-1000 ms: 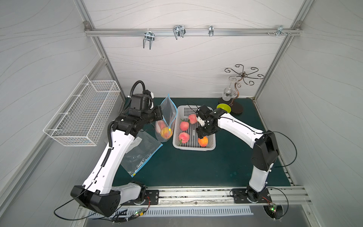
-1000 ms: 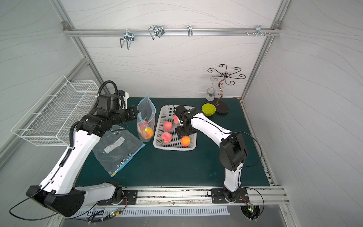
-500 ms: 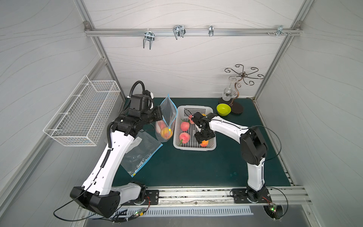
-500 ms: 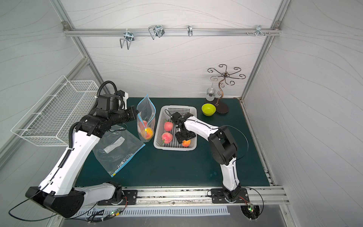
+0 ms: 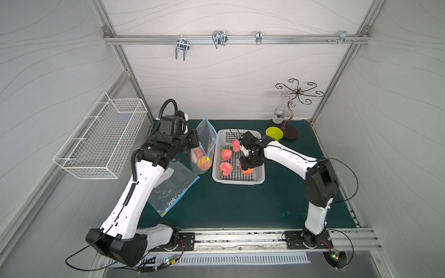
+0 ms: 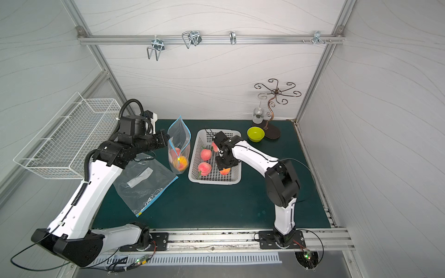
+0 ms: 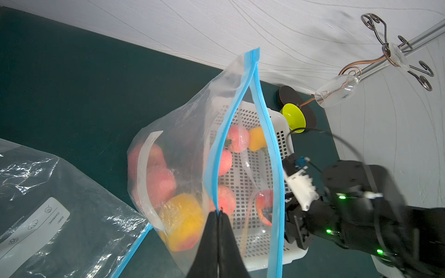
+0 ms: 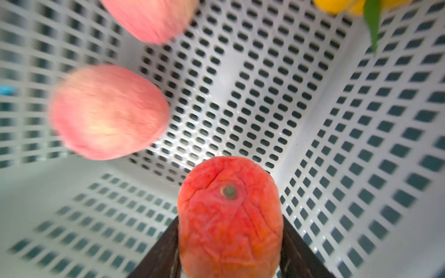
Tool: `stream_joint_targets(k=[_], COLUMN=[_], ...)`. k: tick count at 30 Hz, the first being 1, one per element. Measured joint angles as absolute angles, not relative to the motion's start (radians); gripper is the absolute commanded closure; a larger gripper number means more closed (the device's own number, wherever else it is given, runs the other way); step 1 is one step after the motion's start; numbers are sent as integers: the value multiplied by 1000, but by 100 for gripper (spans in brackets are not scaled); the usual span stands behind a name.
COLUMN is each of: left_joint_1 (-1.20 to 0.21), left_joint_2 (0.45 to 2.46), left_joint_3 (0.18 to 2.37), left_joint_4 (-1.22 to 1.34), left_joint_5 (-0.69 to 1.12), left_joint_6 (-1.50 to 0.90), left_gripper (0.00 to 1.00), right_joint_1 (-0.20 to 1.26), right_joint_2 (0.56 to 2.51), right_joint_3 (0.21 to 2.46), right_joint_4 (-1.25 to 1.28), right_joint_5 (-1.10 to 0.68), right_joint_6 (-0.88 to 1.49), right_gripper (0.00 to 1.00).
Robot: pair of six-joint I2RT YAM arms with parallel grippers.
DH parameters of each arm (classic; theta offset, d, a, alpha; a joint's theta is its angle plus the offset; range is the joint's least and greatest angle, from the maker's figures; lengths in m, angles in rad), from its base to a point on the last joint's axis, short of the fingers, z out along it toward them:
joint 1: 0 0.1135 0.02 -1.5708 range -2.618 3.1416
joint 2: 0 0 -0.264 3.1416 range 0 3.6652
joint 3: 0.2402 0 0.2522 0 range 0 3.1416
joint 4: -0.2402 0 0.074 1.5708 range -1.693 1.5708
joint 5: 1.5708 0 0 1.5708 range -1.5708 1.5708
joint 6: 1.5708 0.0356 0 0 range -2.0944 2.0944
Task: Place the peach in a zip-top bag and seal the zipper
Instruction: Pick up the peach from the basket, then place the peach in the zipper food storage bag.
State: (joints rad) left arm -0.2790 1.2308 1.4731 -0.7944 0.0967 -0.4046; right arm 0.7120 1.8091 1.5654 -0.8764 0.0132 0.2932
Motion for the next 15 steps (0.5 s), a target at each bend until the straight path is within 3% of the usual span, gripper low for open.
stream_joint_targets(k=[7, 15], left_joint_1=[-279, -279], left_joint_2=[1231, 1230], left_joint_3=[1465, 1456], left_joint_4=[-790, -778], left_joint_5=[113, 137], left_joint_6=[-406, -417], left_gripper=[100, 100], right_joint_1=[642, 667], right_joint_2=[1626, 1698], right_joint_3=[1674, 1884], right_joint_4=[-739, -608], right_joint_5=[-242, -507], right_joint_6=[323, 379], right_gripper=[46, 45])
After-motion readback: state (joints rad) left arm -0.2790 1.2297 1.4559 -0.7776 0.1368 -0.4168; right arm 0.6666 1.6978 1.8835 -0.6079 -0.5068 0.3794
